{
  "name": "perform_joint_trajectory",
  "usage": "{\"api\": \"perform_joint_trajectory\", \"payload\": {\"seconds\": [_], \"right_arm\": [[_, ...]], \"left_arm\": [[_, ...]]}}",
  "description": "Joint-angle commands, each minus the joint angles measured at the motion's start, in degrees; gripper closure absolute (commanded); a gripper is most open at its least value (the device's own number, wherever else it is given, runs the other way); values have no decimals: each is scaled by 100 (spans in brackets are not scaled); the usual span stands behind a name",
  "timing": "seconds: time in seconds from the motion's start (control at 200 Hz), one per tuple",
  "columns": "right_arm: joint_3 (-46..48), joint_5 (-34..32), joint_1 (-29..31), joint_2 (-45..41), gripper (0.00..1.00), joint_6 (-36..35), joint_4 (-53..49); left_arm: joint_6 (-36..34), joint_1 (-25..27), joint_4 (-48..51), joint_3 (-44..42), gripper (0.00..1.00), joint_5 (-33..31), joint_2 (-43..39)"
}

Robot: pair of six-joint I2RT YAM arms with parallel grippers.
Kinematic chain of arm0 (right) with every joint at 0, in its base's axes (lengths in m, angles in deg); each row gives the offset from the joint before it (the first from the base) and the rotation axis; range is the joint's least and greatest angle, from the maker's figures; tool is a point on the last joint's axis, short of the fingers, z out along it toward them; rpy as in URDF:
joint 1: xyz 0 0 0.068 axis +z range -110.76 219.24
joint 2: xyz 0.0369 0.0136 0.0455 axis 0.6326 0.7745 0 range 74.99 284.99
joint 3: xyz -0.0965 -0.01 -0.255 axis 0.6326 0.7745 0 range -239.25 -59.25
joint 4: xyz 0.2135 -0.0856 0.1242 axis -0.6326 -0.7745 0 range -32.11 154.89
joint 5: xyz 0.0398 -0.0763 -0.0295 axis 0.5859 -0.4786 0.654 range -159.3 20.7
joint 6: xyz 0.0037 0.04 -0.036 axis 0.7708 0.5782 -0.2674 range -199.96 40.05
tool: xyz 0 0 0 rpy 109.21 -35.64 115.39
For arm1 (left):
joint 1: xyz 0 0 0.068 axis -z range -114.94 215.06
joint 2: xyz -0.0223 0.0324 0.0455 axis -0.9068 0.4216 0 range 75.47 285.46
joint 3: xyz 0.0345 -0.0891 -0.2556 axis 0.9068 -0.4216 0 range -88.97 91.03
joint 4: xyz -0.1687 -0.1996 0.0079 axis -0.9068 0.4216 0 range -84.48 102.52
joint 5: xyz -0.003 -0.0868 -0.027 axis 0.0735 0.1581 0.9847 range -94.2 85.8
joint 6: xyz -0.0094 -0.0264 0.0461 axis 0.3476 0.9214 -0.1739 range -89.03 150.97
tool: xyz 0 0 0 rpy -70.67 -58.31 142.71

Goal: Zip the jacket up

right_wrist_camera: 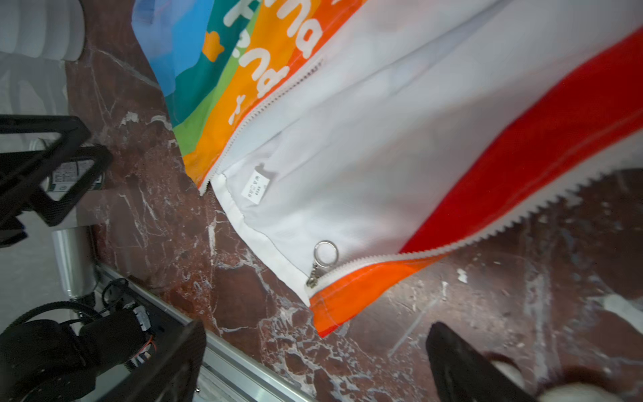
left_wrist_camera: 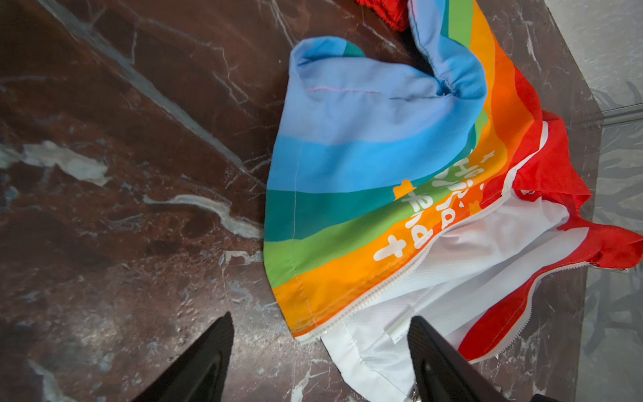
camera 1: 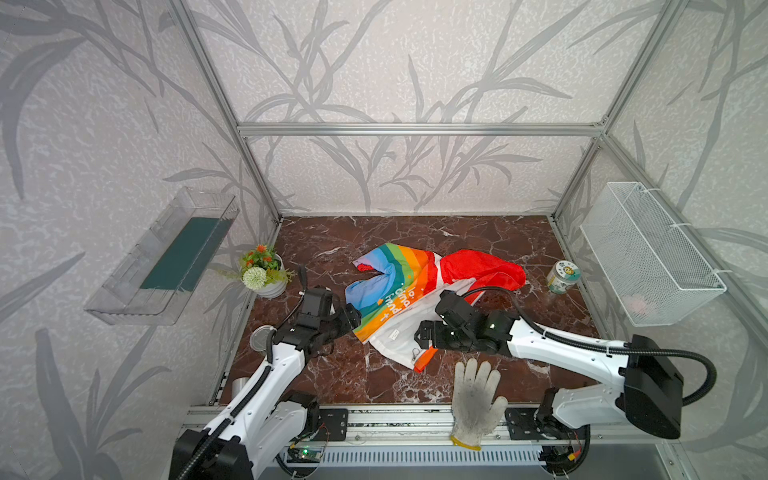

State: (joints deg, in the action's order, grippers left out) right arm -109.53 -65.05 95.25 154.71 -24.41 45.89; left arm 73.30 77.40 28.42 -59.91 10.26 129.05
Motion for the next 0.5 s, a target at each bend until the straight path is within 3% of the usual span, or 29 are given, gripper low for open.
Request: {"api": "perform_joint_trajectory", "payload": {"seconds": [0.0, 0.28, 0.495], "right_arm": [[-284, 613, 88, 375, 1, 239, 1104], [-728, 779, 86, 1101, 1, 380, 1519], [-566, 673, 24, 1177, 1, 544, 1757]], "left_arm": [[471, 5, -354, -194, 19, 242, 24], [651, -94, -543, -321, 24, 770, 635], [495, -214, -698, -345, 37, 815, 1102]]}}
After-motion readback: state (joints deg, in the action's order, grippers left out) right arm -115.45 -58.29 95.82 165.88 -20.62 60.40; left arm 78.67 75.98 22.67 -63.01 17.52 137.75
